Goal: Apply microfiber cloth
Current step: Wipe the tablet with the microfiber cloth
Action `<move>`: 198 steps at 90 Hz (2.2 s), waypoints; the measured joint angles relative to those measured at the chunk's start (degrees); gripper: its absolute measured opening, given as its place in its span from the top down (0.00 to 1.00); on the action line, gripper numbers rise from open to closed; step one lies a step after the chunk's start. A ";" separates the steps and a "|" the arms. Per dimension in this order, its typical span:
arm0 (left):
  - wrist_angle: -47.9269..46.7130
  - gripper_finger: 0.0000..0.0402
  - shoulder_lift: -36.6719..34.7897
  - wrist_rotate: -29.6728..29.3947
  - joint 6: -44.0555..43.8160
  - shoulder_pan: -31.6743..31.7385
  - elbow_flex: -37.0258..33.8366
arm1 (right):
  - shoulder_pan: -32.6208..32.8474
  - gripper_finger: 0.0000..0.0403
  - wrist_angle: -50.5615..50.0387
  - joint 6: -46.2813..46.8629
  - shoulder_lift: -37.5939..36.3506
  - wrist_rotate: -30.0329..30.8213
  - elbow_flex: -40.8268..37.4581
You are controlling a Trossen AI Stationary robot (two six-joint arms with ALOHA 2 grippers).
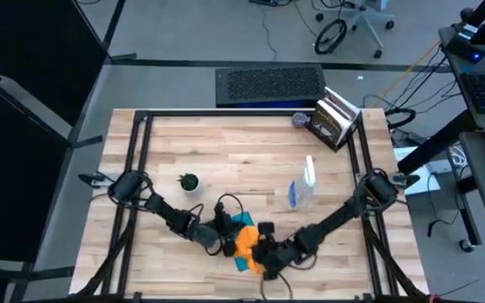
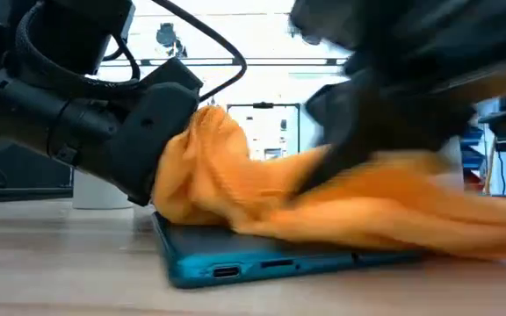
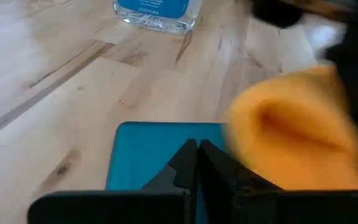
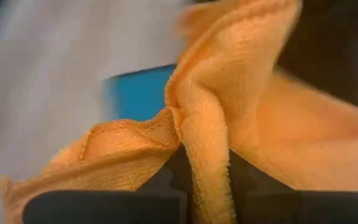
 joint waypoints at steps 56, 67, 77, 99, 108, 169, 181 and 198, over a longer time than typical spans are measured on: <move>-13.55 0.99 -26.60 -0.08 19.54 -4.02 0.37 | 8.15 0.93 -41.05 22.00 -19.07 -1.05 -0.59; -26.51 0.99 -33.90 -0.42 9.97 -5.82 0.49 | 10.13 0.82 -58.41 38.88 -18.93 -7.14 -0.50; -38.30 0.99 -35.47 1.10 -0.81 -7.05 0.41 | 12.19 0.67 -63.41 49.17 -19.47 -15.54 -0.52; -44.43 0.99 -31.79 6.18 -10.47 -9.54 0.44 | 13.78 0.40 -59.18 55.58 -24.14 -14.80 -0.35; -42.31 0.99 -29.63 7.02 -10.47 -9.72 0.49 | 12.26 0.36 -51.11 54.72 -24.83 2.28 -0.40; -26.56 0.99 -13.02 11.23 -10.45 -9.28 1.17 | -11.13 0.35 9.12 43.24 -18.42 -8.82 -20.00; -26.50 0.99 -11.52 11.13 -10.38 -8.34 2.46 | -11.09 0.35 11.35 46.07 -14.59 -9.18 -19.89; -26.91 0.99 -11.28 12.13 -6.99 -6.42 3.60 | -11.09 0.35 16.11 46.86 -12.03 -9.02 -19.93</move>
